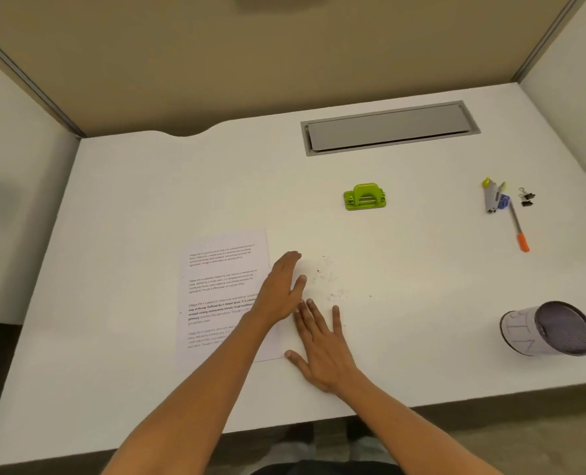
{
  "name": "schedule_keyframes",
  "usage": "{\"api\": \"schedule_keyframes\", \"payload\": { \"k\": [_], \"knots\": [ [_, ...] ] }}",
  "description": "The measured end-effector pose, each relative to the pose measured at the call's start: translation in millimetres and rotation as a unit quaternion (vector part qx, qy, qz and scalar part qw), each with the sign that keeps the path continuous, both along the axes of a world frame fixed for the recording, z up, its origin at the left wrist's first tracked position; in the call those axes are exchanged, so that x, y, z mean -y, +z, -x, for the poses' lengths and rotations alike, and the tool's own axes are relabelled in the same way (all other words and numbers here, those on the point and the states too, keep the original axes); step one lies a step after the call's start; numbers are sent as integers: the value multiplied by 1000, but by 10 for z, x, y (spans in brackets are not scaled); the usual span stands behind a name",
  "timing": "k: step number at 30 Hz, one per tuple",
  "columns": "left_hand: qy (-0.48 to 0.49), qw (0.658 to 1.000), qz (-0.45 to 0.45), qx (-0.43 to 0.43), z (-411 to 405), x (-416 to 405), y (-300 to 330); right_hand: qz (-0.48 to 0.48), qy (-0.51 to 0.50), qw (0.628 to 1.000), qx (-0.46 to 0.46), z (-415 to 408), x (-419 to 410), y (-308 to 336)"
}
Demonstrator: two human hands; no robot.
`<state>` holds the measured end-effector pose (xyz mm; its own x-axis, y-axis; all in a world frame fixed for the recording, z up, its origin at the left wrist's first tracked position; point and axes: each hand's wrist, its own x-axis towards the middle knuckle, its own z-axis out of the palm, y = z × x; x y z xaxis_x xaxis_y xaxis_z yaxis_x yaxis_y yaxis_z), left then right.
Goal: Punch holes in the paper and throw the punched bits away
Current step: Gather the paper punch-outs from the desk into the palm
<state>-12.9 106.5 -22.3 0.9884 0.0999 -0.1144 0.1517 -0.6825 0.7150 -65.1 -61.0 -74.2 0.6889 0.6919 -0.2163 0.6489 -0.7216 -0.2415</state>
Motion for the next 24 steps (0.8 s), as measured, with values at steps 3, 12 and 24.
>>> {"api": "schedule_keyframes", "payload": {
  "k": [3,12,24],
  "knots": [
    [-41,999,-8,-10,-37,70,-83,16,-17,1000,-3,-144,106,20],
    [-101,992,-68,-12,-187,279,-334,25,-49,998,10,-588,475,93],
    [-168,958,-232,-14,-577,618,-590,56,-307,950,-1,-430,1478,49]
  ]
}}
